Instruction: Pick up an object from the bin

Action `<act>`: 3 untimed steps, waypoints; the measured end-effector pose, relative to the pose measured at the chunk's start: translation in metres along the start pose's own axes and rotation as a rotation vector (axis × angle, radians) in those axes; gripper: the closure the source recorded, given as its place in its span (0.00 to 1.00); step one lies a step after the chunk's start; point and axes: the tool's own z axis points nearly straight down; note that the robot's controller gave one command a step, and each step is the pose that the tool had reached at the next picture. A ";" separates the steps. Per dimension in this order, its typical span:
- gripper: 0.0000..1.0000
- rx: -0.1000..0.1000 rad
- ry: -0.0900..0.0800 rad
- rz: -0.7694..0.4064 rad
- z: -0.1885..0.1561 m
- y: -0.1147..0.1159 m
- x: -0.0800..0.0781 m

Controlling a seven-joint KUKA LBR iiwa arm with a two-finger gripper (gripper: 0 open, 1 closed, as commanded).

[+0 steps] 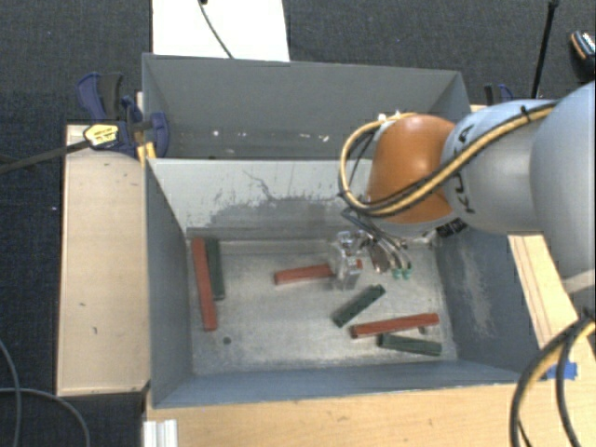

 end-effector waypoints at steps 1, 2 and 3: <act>0.00 0.000 0.004 0.001 0.002 0.000 0.002; 0.00 0.000 0.005 -0.212 0.002 -0.031 0.076; 0.00 0.000 -0.001 -0.640 -0.025 -0.027 0.040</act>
Offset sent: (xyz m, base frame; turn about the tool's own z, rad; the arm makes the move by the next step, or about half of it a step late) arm 0.0000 0.0000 0.0000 0.0000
